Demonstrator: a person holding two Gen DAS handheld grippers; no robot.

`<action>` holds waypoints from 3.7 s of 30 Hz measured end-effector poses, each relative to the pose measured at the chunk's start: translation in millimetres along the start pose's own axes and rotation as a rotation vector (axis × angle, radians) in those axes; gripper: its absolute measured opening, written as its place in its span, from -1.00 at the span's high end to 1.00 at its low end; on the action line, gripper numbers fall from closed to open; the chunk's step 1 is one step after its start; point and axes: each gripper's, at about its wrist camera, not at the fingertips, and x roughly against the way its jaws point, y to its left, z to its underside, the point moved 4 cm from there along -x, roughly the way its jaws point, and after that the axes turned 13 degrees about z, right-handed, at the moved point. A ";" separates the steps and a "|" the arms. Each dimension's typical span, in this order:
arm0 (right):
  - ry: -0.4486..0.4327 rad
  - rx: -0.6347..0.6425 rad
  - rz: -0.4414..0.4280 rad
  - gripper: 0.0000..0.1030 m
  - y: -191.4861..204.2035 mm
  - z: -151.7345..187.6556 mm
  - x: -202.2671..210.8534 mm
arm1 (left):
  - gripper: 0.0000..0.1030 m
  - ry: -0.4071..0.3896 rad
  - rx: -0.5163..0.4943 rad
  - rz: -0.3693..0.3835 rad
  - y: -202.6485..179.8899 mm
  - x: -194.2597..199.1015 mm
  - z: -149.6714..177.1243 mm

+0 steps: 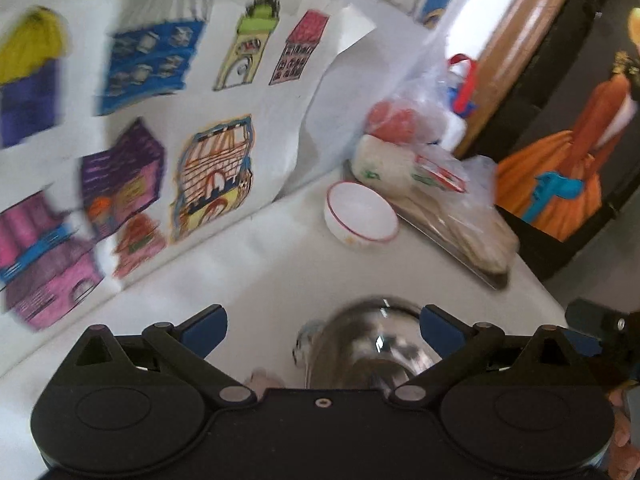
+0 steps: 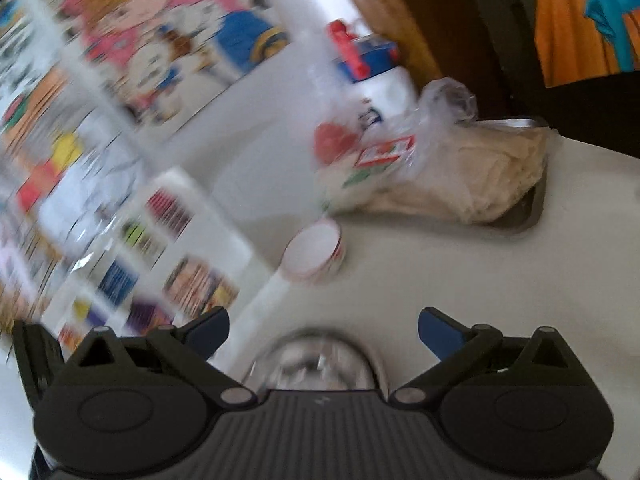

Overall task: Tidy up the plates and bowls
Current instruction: 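Move both tools to the second red-rimmed white bowl and close on its rim, then lift the second white bowl with both tools and carry it toward the steel bowl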

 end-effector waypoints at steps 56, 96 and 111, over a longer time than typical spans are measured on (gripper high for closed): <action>0.084 0.133 0.029 0.56 50.2 -17.1 -183.6 | 0.28 -0.088 0.092 0.070 37.1 -135.4 -50.3; 0.002 0.206 -0.024 0.70 65.2 128.7 91.5 | 0.72 -0.084 -0.023 0.170 -57.8 99.0 89.3; 0.209 0.249 0.013 0.67 52.0 200.1 85.7 | 0.64 0.025 -0.055 0.114 -44.5 113.8 151.7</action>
